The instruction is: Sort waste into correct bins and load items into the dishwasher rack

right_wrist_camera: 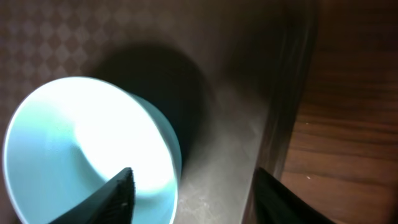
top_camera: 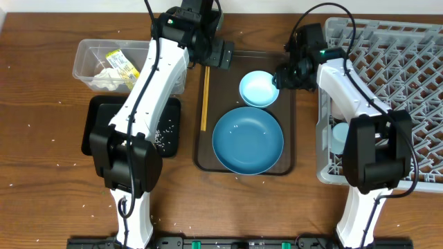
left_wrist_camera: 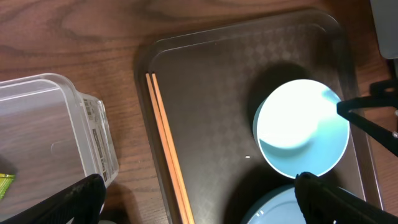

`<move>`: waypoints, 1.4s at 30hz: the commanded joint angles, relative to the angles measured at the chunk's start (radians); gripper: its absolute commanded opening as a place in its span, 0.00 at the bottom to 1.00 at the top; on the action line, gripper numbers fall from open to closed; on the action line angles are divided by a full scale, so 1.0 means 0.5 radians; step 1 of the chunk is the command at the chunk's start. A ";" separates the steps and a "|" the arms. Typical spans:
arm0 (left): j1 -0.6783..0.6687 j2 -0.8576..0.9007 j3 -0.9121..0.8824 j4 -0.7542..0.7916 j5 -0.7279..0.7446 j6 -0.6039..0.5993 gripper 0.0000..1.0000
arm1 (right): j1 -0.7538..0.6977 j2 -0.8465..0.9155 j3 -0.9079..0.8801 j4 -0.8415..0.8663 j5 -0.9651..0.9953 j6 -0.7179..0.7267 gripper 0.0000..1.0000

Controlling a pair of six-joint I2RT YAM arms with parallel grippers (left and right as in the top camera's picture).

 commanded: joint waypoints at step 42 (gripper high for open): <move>0.003 0.015 -0.008 -0.050 -0.810 -0.017 0.98 | -0.248 -0.626 0.018 0.076 0.815 -0.125 0.01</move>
